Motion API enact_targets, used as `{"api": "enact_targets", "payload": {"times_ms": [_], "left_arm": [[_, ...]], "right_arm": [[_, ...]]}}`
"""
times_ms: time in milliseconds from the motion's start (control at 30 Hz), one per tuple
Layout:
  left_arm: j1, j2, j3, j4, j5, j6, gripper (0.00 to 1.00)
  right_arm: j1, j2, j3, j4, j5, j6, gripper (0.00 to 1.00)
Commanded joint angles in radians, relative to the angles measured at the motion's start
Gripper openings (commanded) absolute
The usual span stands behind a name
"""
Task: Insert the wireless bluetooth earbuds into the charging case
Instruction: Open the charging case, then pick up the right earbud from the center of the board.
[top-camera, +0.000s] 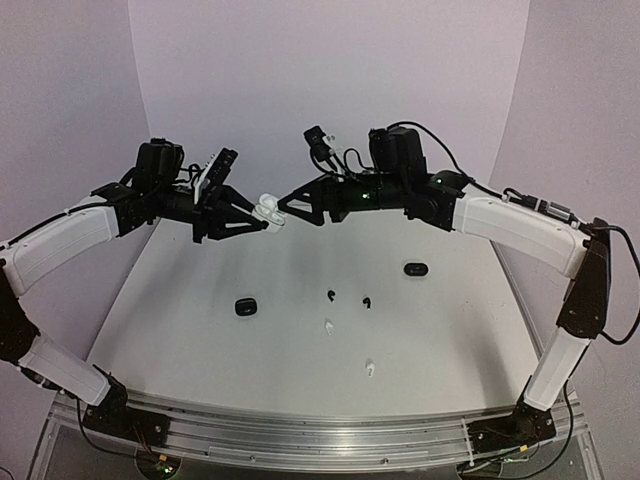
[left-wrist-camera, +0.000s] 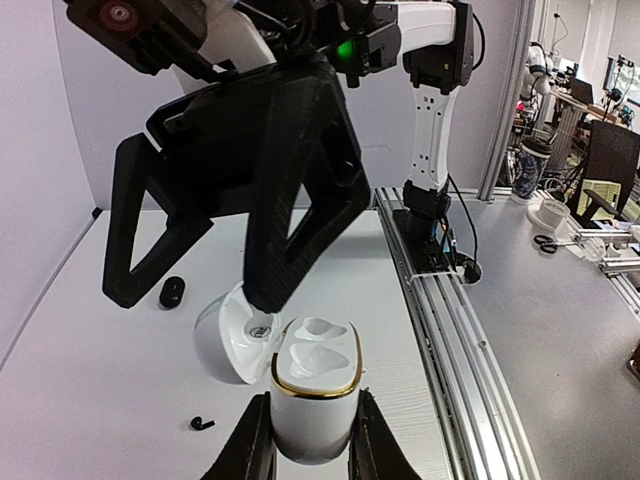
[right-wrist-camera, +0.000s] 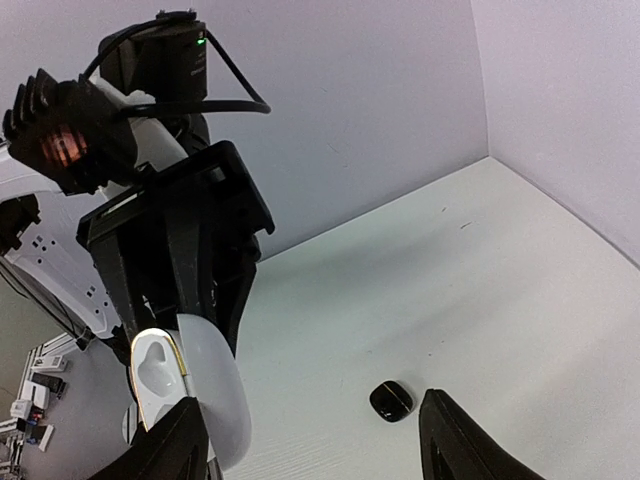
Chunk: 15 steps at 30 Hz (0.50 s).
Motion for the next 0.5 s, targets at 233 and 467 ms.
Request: {"api": "enact_targets", "payload": {"times_ms": [233,467], "left_arm": [[-0.005,-0.025,0.037,0.043,0.075,-0.043,0.00],[-0.005,-0.010,0.016,0.135,0.059,-0.296,0.00]], "right_arm": [[-0.024,0.015,0.048,0.044,0.014,0.026,0.66],[-0.025,0.027,0.056,0.044,-0.012,0.040,0.70]]}}
